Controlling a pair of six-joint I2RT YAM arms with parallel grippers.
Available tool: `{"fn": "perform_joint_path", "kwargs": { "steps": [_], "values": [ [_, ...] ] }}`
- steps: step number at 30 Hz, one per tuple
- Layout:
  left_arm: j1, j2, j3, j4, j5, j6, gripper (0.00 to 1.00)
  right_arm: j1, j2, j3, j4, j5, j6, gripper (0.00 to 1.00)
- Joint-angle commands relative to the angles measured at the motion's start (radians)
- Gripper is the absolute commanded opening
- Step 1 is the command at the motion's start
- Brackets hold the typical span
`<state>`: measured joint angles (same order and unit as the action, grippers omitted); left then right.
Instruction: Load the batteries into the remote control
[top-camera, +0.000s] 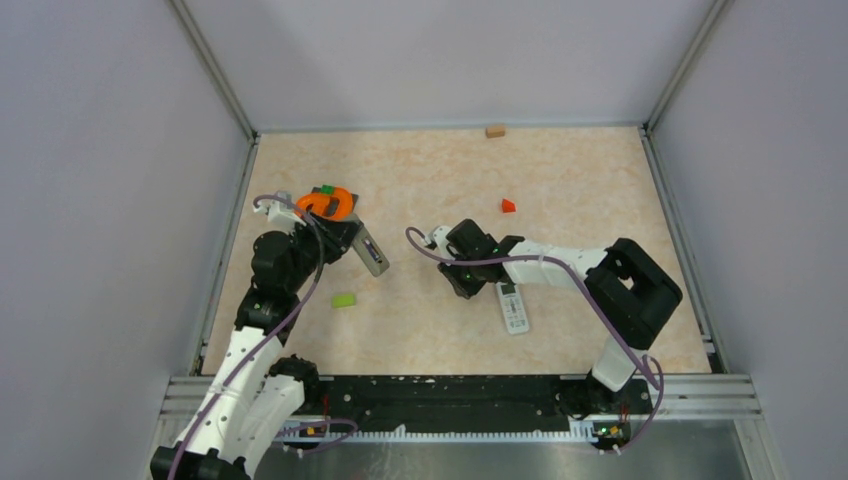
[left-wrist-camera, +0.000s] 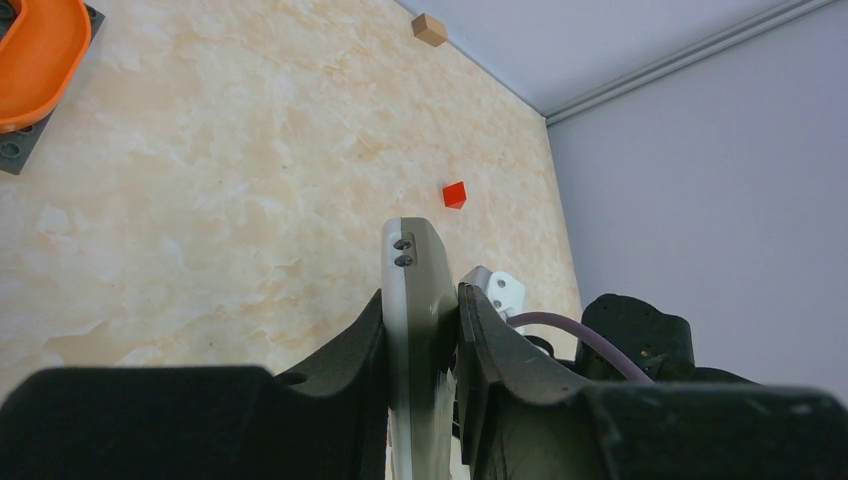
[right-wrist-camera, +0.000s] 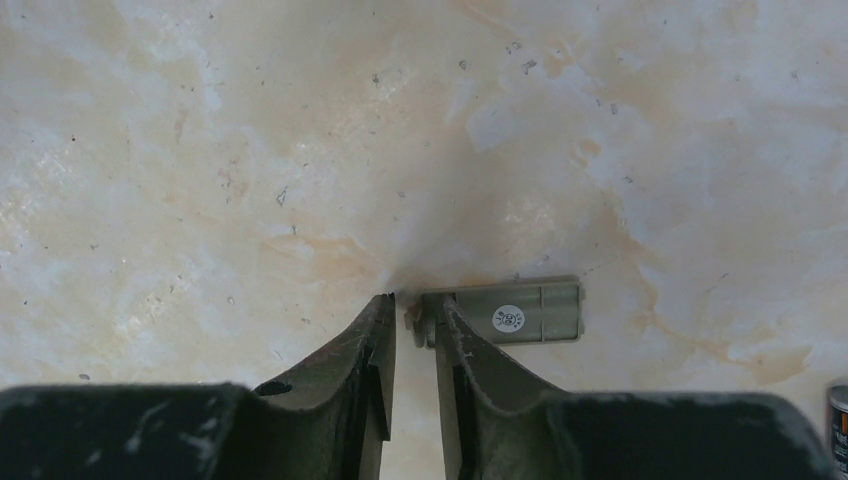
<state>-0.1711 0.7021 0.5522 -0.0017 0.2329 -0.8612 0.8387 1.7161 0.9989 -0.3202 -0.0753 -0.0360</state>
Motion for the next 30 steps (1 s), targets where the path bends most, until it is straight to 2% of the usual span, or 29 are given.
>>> {"fn": "perform_joint_path", "kwargs": {
  "steps": [1,10,22,30],
  "values": [
    [0.005,-0.020,0.024,0.043,-0.010,0.010,0.00,0.016,-0.053,0.025,-0.003,0.019,0.015,0.25],
    [0.005,-0.024,0.020,0.045,-0.010,0.010,0.00,0.018,-0.042,0.027,-0.018,0.034,0.028,0.23],
    [0.006,-0.022,0.021,0.051,-0.009,0.008,0.00,0.032,-0.070,0.032,-0.033,0.044,0.028,0.26],
    [0.007,-0.021,0.023,0.051,-0.007,0.008,0.00,0.033,-0.025,0.034,-0.025,0.035,0.028,0.21]
  ]
}}
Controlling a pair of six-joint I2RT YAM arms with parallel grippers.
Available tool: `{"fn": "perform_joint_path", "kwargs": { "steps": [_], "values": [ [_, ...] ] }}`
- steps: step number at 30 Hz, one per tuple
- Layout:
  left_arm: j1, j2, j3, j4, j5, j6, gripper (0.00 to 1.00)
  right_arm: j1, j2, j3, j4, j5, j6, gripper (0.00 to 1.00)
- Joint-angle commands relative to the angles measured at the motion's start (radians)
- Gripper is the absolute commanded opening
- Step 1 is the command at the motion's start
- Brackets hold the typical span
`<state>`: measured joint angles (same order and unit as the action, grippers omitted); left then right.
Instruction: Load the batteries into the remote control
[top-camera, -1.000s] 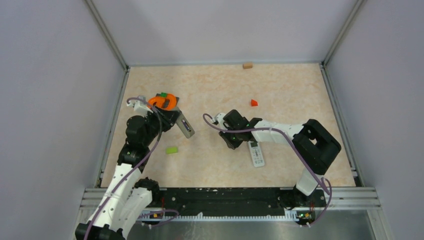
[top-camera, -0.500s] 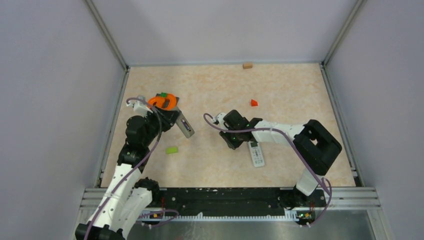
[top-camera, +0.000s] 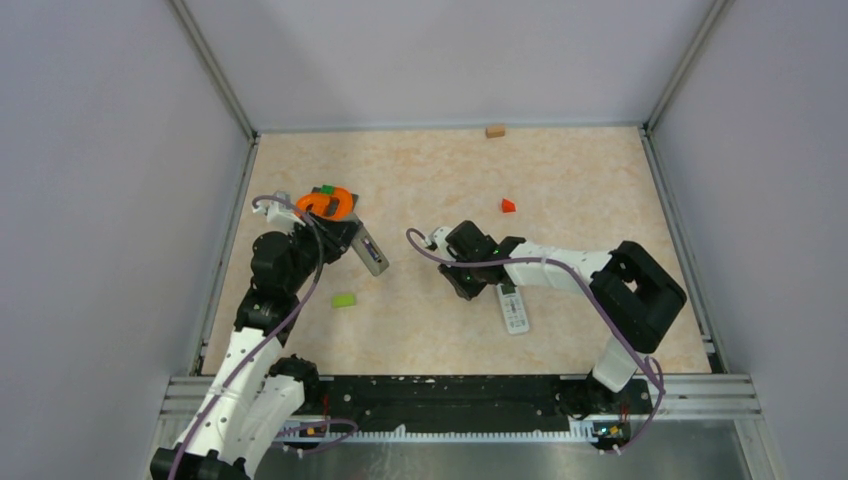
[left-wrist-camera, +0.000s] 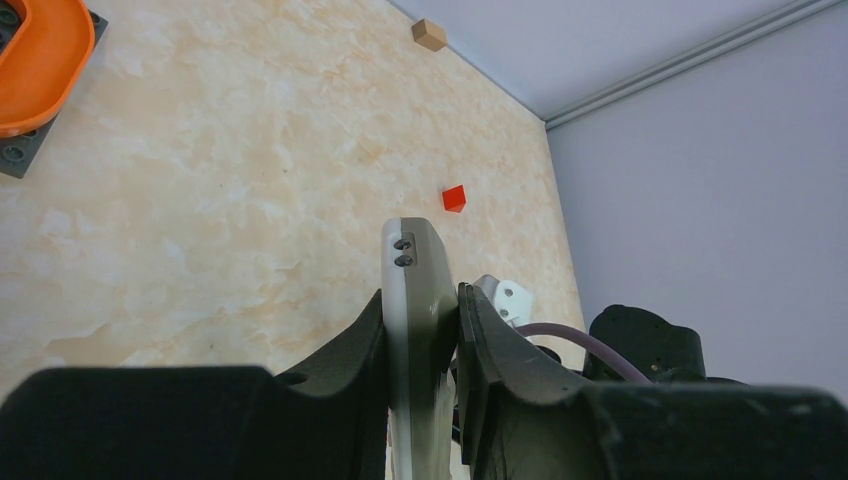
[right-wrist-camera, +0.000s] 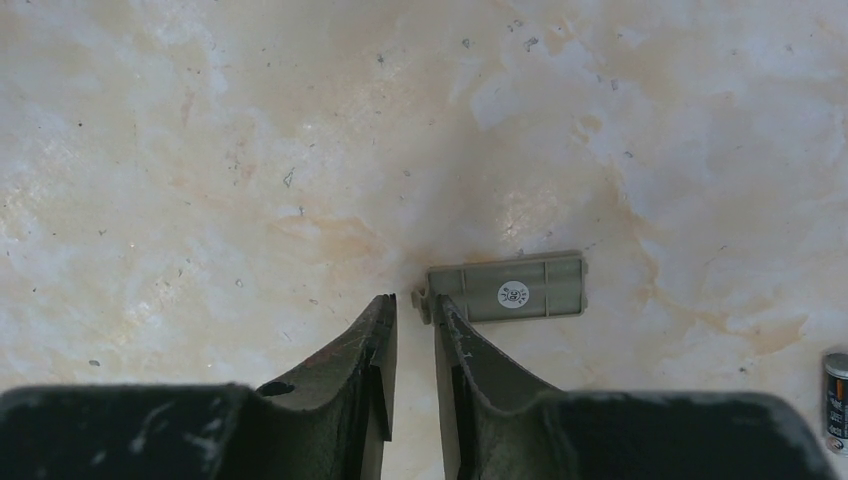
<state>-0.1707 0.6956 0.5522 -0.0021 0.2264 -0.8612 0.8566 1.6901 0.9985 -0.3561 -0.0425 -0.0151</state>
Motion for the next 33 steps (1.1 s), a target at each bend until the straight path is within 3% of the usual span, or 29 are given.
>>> {"fn": "perform_joint_path", "kwargs": {
  "steps": [1,7,13,18,22,30,33],
  "values": [
    [0.006,-0.013,0.023,0.051,-0.001,0.010,0.00,0.015,0.008,0.036,0.012,0.004,0.007,0.21],
    [0.007,-0.013,0.024,0.048,-0.001,0.010,0.00,0.015,0.029,0.039,0.022,0.011,0.007,0.14],
    [0.007,-0.015,0.023,0.048,-0.001,0.010,0.00,0.015,0.046,0.029,0.029,0.016,0.007,0.19],
    [0.007,-0.017,0.023,0.047,-0.001,0.010,0.00,0.015,0.033,0.034,0.032,0.016,0.053,0.00],
    [0.007,-0.018,0.024,0.049,-0.001,0.008,0.00,0.016,-0.019,0.059,0.027,0.016,0.108,0.00],
    [0.007,-0.013,0.023,0.063,0.014,-0.004,0.00,-0.005,-0.119,0.099,0.040,0.058,0.327,0.00],
    [0.007,-0.013,0.024,0.068,0.016,-0.009,0.00,-0.060,-0.195,0.061,0.128,-0.037,0.503,0.00]
  ]
}}
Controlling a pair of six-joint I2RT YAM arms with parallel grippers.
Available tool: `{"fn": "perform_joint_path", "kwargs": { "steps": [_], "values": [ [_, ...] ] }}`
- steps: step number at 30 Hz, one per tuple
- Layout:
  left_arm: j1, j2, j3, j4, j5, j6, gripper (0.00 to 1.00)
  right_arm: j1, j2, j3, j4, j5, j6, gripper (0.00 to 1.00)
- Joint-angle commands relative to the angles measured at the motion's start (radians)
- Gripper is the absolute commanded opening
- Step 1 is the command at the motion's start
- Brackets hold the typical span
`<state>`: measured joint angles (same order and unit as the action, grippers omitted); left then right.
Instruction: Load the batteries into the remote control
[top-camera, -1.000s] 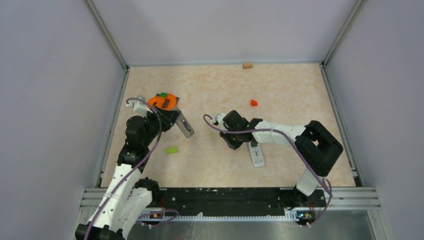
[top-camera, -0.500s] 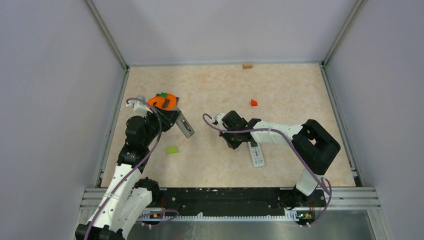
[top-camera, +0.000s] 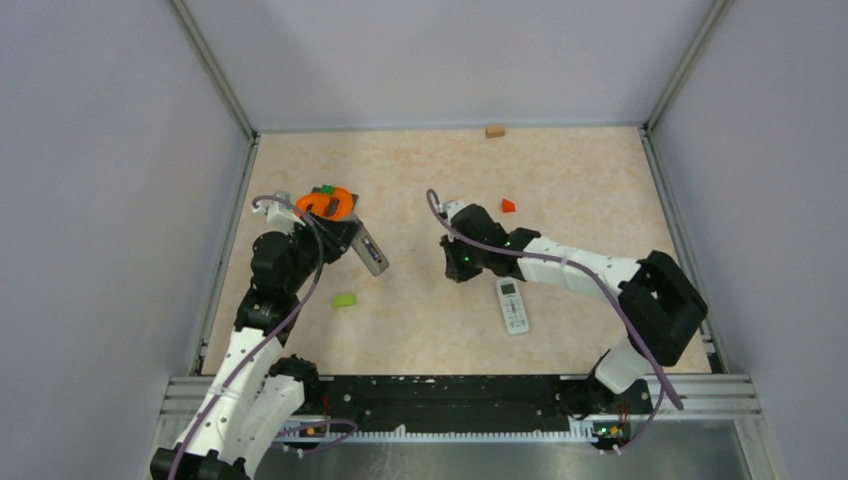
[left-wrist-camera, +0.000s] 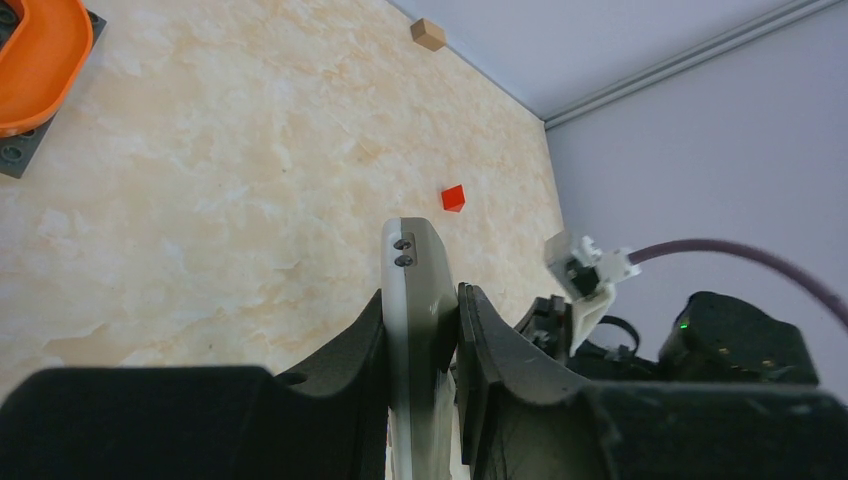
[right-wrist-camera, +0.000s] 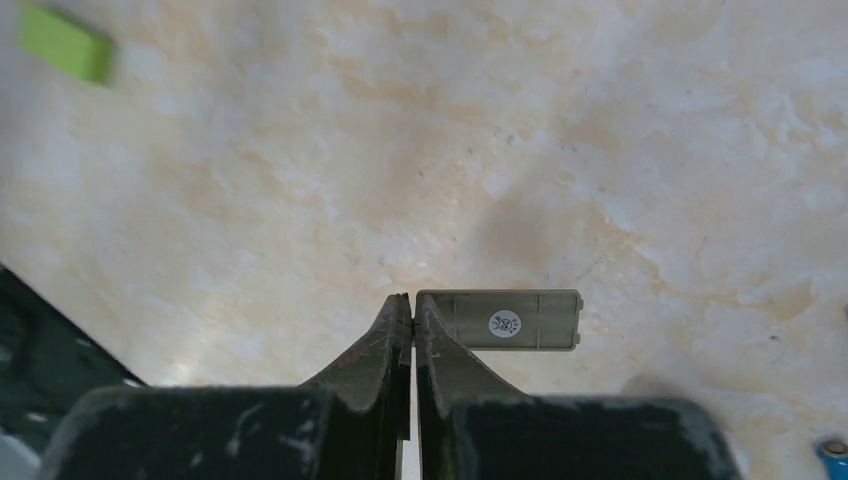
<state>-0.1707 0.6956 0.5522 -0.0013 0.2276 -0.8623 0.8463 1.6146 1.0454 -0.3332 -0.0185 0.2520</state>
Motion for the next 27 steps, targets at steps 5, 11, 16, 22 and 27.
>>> {"fn": "perform_joint_path", "kwargs": {
  "steps": [5,11,16,22,27],
  "values": [
    [0.007,0.004,0.011,0.101,0.026,-0.037,0.00,-0.084,-0.237,-0.066,0.358,-0.195,0.484,0.00],
    [0.007,0.066,-0.004,0.249,0.093,-0.166,0.00,-0.087,-0.397,-0.124,0.691,-0.205,0.740,0.00],
    [0.004,0.175,0.000,0.470,0.140,-0.342,0.00,-0.078,-0.401,-0.192,1.033,-0.170,1.038,0.00],
    [-0.020,0.261,0.030,0.620,0.074,-0.481,0.00,-0.037,-0.314,-0.174,1.251,-0.113,1.200,0.00],
    [-0.032,0.288,0.044,0.662,0.053,-0.605,0.00,-0.029,-0.242,-0.151,1.404,-0.089,1.288,0.00]
  ]
}}
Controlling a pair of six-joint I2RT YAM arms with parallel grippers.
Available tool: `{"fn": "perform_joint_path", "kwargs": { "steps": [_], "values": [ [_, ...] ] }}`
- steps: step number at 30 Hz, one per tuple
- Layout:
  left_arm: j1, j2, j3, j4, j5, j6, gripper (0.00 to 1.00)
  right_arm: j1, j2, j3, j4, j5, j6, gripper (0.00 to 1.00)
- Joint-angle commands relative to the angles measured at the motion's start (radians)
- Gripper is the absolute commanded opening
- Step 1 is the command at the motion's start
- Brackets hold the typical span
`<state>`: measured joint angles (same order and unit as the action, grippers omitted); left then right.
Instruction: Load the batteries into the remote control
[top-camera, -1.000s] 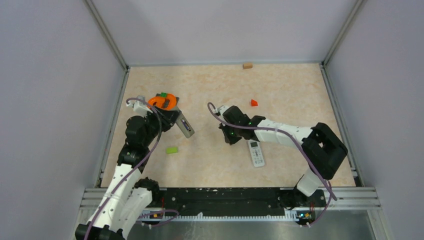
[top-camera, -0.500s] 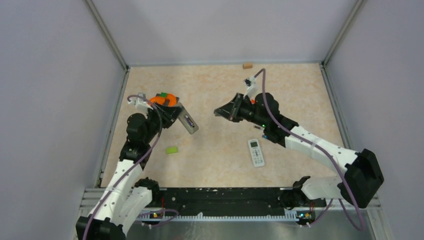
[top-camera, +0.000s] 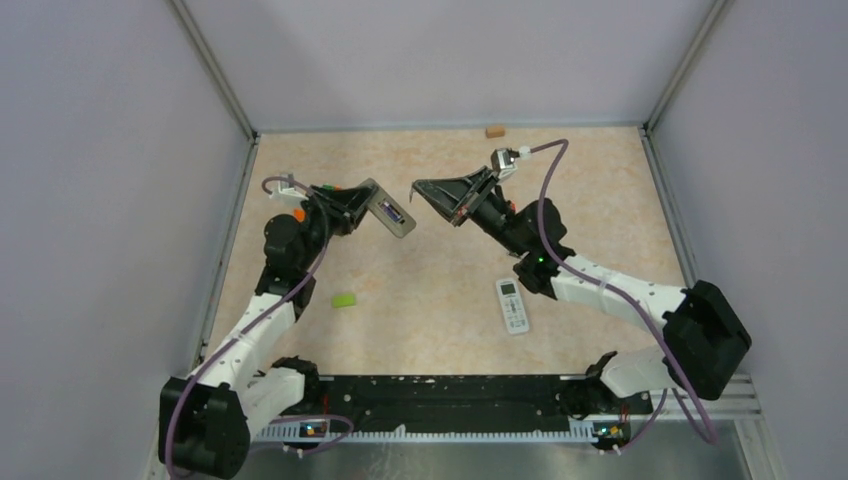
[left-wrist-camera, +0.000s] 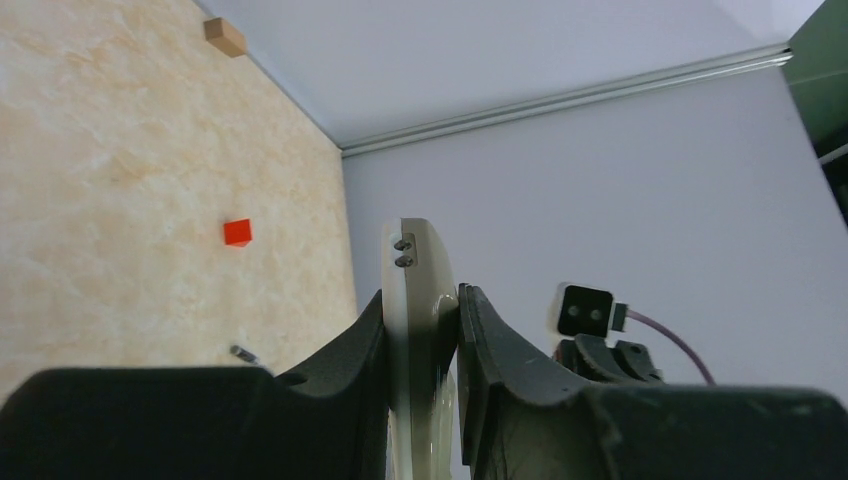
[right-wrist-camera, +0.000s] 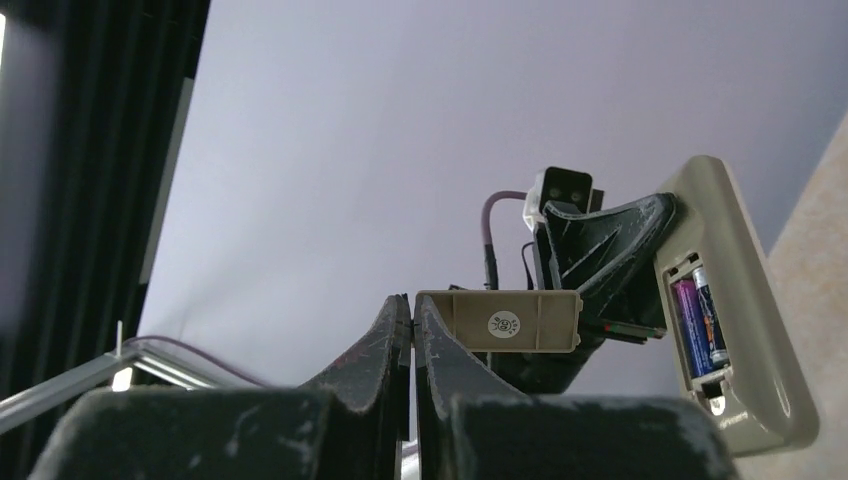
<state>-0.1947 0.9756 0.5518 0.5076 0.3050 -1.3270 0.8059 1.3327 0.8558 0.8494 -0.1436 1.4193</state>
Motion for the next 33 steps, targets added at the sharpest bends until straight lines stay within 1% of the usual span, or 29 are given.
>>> {"fn": "perform_joint_path", "kwargs": {
  "steps": [1,4,10,17,20,25,33],
  "values": [
    [-0.008,0.010,0.042,0.163,-0.027,-0.164,0.00,0.013,0.053,0.045,0.241,0.036,0.141,0.00],
    [-0.008,0.014,0.032,0.203,-0.023,-0.226,0.00,0.014,0.089,0.060,0.287,0.031,0.179,0.00],
    [-0.008,0.031,0.020,0.300,0.009,-0.303,0.00,0.020,0.131,0.071,0.316,0.021,0.232,0.00],
    [-0.008,0.057,-0.003,0.378,0.027,-0.359,0.00,0.030,0.167,0.109,0.335,-0.008,0.227,0.00],
    [-0.008,0.072,0.002,0.387,0.036,-0.383,0.00,0.038,0.189,0.118,0.352,-0.028,0.244,0.00],
    [-0.008,0.090,-0.003,0.413,0.051,-0.464,0.00,0.042,0.205,0.101,0.378,-0.030,0.268,0.00],
    [-0.008,0.064,-0.020,0.384,0.042,-0.536,0.00,0.041,0.196,0.068,0.386,-0.017,0.269,0.00]
  ]
}}
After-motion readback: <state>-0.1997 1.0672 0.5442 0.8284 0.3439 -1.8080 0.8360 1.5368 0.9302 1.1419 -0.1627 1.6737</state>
